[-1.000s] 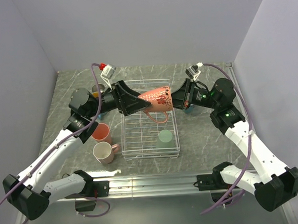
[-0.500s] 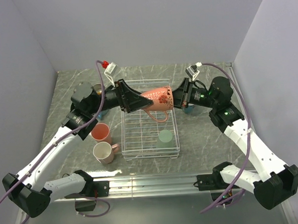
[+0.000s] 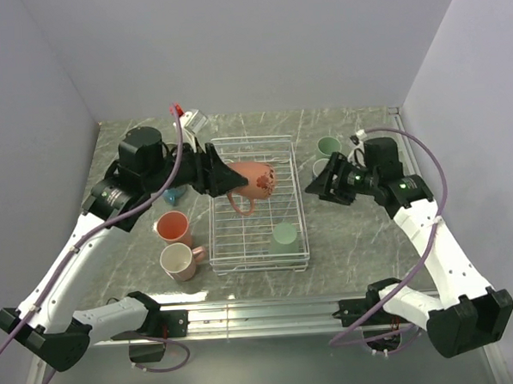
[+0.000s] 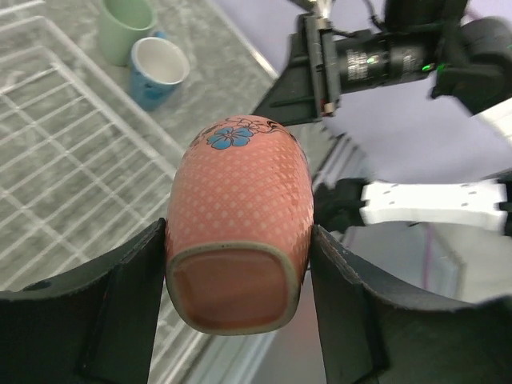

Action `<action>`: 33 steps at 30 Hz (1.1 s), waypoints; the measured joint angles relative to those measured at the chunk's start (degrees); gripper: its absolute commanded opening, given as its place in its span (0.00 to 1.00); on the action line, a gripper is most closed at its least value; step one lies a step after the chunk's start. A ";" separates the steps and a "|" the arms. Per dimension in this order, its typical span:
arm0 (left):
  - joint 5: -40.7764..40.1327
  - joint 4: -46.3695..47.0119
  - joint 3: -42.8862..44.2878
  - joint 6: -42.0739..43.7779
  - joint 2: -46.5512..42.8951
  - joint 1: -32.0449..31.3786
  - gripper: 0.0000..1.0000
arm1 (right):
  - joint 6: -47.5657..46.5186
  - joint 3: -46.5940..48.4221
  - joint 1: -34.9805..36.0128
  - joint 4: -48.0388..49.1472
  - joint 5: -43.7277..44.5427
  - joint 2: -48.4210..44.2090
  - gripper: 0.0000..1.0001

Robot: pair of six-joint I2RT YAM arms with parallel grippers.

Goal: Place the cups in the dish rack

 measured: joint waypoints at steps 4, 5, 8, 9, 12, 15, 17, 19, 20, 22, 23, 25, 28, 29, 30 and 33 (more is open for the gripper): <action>-2.95 -7.50 4.81 7.41 2.21 0.00 0.00 | -4.96 -1.81 -3.76 -7.34 4.68 -2.54 0.60; -3.76 -8.79 5.22 8.81 2.84 -0.17 0.00 | -5.68 -2.03 -3.87 -8.39 5.31 -3.04 0.60; -8.22 -12.48 5.40 12.31 5.09 -2.01 0.00 | -7.32 -2.73 -3.89 -10.80 6.23 -4.90 0.60; -9.81 -13.68 5.40 13.31 5.97 -3.06 0.00 | -7.54 -2.99 -3.87 -11.21 6.38 -5.53 0.60; -14.84 -17.05 5.18 15.93 8.52 -6.73 0.00 | -7.67 -3.37 -3.89 -11.96 6.51 -7.04 0.60; -18.73 -18.58 3.32 17.27 9.20 -9.42 0.00 | -7.63 -3.72 -3.89 -12.44 6.51 -8.39 0.59; -21.09 -19.19 1.60 17.66 9.07 -10.64 0.00 | -7.63 -3.74 -3.89 -12.85 6.54 -9.16 0.59; -23.37 -19.32 -0.02 17.73 9.07 -11.82 0.00 | -7.65 -3.82 -3.89 -13.27 6.58 -9.79 0.59; -24.68 -19.32 -0.85 17.75 9.07 -12.39 0.00 | -7.65 -4.00 -3.91 -13.42 6.62 -10.10 0.59; -27.30 -19.08 -2.71 17.92 9.03 -13.97 0.00 | -7.67 -4.39 -3.91 -13.86 6.64 -10.51 0.59; -28.22 -19.10 -3.52 18.12 9.03 -14.78 0.00 | -7.65 -4.76 -3.91 -13.94 6.64 -10.78 0.59; -29.68 -19.06 -4.76 18.71 9.03 -16.33 0.00 | -7.63 -5.35 -3.89 -14.32 6.60 -11.08 0.59; -31.69 -18.93 -5.77 19.50 9.07 -18.32 0.00 | -7.39 -5.97 -3.91 -14.43 6.51 -11.26 0.58; -32.39 -18.86 -5.81 19.91 9.18 -18.88 0.00 | -7.17 -6.03 -3.91 -14.43 6.43 -11.26 0.58; -33.07 -18.62 -5.90 20.33 9.29 -19.37 0.00 | -6.97 -6.08 -3.91 -14.43 6.34 -11.26 0.58; -34.51 -17.38 -6.47 21.94 9.81 -20.70 0.00 | -6.54 -6.14 -3.91 -14.43 6.01 -11.26 0.58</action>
